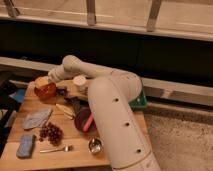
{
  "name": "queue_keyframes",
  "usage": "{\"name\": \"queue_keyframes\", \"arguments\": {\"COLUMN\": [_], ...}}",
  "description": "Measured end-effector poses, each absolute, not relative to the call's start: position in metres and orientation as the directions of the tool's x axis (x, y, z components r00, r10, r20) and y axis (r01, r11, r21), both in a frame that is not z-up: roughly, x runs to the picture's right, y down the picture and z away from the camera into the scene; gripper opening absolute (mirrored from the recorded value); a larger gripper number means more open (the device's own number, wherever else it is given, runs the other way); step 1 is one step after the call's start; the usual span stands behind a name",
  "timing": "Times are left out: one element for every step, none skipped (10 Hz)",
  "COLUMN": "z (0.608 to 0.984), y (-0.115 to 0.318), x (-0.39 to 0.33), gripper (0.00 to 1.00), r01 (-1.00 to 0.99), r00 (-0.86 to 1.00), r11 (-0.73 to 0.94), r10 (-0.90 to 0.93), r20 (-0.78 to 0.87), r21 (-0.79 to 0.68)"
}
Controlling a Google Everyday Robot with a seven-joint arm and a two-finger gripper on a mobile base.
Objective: Place apple in red bowl
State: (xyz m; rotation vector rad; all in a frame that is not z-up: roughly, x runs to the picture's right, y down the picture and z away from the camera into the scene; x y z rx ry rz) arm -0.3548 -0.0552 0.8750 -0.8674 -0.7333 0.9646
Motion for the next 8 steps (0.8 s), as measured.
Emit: {"name": "queue_keyframes", "arguments": {"z": [0.8741,0.8739,0.874,0.8743,0.8746,0.8746,0.8746,0.8743], "y": [-0.055,-0.0542,-0.054,-0.0547,-0.0546,-0.0549,-0.0548,-0.0545], "x": [-0.3564,-0.3575,-0.3574,-0.3561,-0.3555,-0.3553,-0.3555,-0.3563], "gripper": [0.54,0.54,0.54,0.54,0.54,0.54,0.54,0.54], "r01": [-0.38,-0.379,-0.379,-0.38,-0.381,-0.381,-0.381,-0.38], "r00": [0.393,0.394,0.394,0.393,0.393,0.392,0.393,0.393], "r11": [0.304,0.304,0.304,0.303,0.303,0.303,0.303,0.303], "r10": [0.908,0.908,0.908,0.908,0.908,0.909,0.908,0.908], "r20": [0.145,0.145,0.144,0.144,0.144,0.144,0.144,0.144], "r21": [-0.874,-0.874,-0.874,-0.874,-0.874,-0.874,-0.874,-0.874]}}
